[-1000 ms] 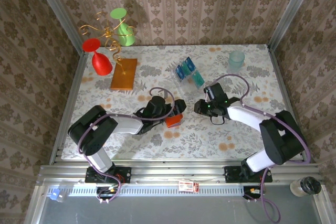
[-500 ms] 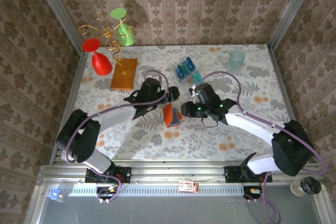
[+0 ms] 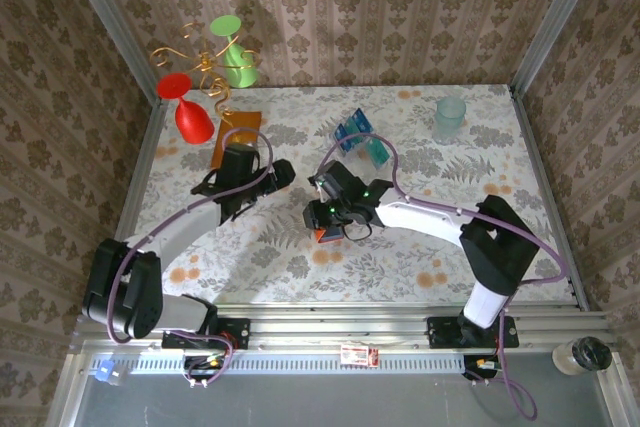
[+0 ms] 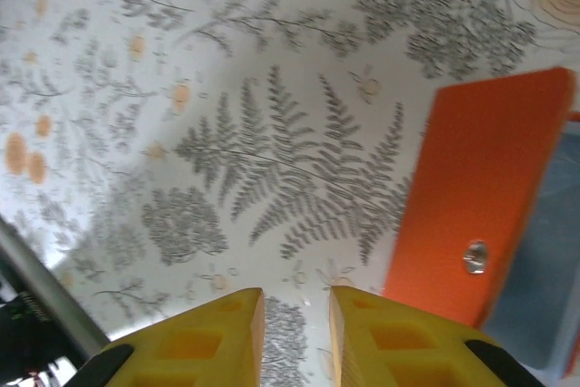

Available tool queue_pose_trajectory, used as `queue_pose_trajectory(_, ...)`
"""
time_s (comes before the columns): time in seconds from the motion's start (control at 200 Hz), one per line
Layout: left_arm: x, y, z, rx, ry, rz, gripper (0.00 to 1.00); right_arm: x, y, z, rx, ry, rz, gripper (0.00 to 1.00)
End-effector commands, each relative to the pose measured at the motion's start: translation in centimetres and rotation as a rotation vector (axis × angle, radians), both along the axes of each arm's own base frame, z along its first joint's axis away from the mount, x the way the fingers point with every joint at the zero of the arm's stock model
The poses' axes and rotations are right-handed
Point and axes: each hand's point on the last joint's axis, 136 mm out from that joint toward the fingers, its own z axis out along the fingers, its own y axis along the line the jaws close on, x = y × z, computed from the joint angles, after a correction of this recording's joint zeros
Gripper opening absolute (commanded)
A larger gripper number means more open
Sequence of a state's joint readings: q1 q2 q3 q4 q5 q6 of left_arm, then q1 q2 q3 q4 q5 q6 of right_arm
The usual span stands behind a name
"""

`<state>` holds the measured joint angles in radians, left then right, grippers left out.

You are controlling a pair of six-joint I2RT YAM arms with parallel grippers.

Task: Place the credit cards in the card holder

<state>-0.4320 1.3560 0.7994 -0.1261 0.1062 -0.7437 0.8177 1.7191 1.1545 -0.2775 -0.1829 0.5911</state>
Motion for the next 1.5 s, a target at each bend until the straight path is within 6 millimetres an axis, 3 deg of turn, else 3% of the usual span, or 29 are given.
queue_pose_trajectory(0.0,-1.8,-0.1,-2.3,0.038,0.073,-0.059,1.0,0.9,-2.3,-1.4,-0.076,-0.012,-0.044,0.24)
queue_pose_trajectory(0.1,-2.1,-0.2,-3.1,0.069,0.084,-0.083,1.0,1.3,-3.9,-2.5,-0.079,0.004,-0.089,0.22)
queue_pose_trajectory(0.21,-3.1,-2.2,-3.6,0.131,0.088,-0.168,1.0,1.3,-5.0,-4.0,-0.075,0.035,-0.118,0.21)
queue_pose_trajectory(0.5,-5.5,-5.4,-5.6,0.277,0.099,-0.306,1.0,0.7,-6.1,-6.3,-0.059,0.077,-0.155,0.21)
queue_pose_trajectory(0.84,-6.3,-6.9,-7.3,0.302,0.107,-0.341,1.0,0.4,-6.4,-7.0,-0.059,0.088,-0.162,0.2)
queue_pose_trajectory(1.3,-6.7,-6.9,-9.1,0.302,0.133,-0.35,1.0,0.6,-6.3,-7.0,-0.056,0.092,-0.162,0.2)
queue_pose_trajectory(1.495,-7.2,-6.1,-10.3,0.357,0.172,-0.347,1.0,1.5,-7.1,-5.2,-0.031,0.077,-0.186,0.26)
